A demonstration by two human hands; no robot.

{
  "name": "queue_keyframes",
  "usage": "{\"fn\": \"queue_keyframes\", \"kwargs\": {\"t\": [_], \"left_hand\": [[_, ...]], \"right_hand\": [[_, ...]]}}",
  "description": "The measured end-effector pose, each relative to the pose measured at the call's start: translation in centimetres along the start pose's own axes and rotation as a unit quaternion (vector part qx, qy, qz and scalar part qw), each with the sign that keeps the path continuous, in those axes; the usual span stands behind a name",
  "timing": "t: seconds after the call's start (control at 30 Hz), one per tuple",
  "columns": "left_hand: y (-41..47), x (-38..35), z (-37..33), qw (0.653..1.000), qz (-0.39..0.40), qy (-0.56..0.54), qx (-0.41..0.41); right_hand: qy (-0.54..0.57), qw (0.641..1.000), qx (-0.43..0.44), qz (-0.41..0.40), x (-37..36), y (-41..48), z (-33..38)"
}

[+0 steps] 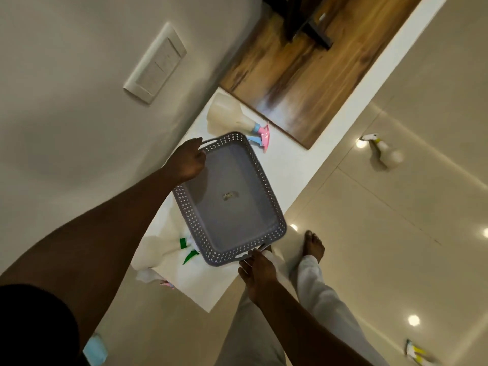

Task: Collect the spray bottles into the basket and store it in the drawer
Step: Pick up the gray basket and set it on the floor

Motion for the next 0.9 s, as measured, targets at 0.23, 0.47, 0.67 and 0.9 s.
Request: {"fn": "queue_keyframes", "kwargs": {"t": [0.23,0.47,0.67,0.9], "left_hand": [[-0.7,0.4,-0.6,0.999,-0.032,-0.024,-0.001],[-4.9,-0.3,-3.6,0.997,-0.037,-0.064,-0.028],[-9.4,-4.2,-8.4,0.992,-0.046,-0.109,-0.041],[-15.0,-13.4,-17.0,0.990,0.007,-0.136,-0.048]], "right_hand": [[0.057,0.998,0.018,-0.008,0.0,-0.3,0.0],[-0.058,0.991,0.106,-0.062,6.7,-1.9,2.8],[-0.033,0.975,0.188,-0.110,15.0,-3.1,7.0],[-0.047,0.947,0.262,-0.183,30.1,-3.8,13.0]]}}
Point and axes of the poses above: each hand's wrist, its own y-axis towards the middle knuckle, its own x-axis out of the back of the hand, z = x × y, the point moved 6 cm from there along y, towards the middle knuckle, and after that the axes turned 6 degrees about x, right-handed, at the moved point
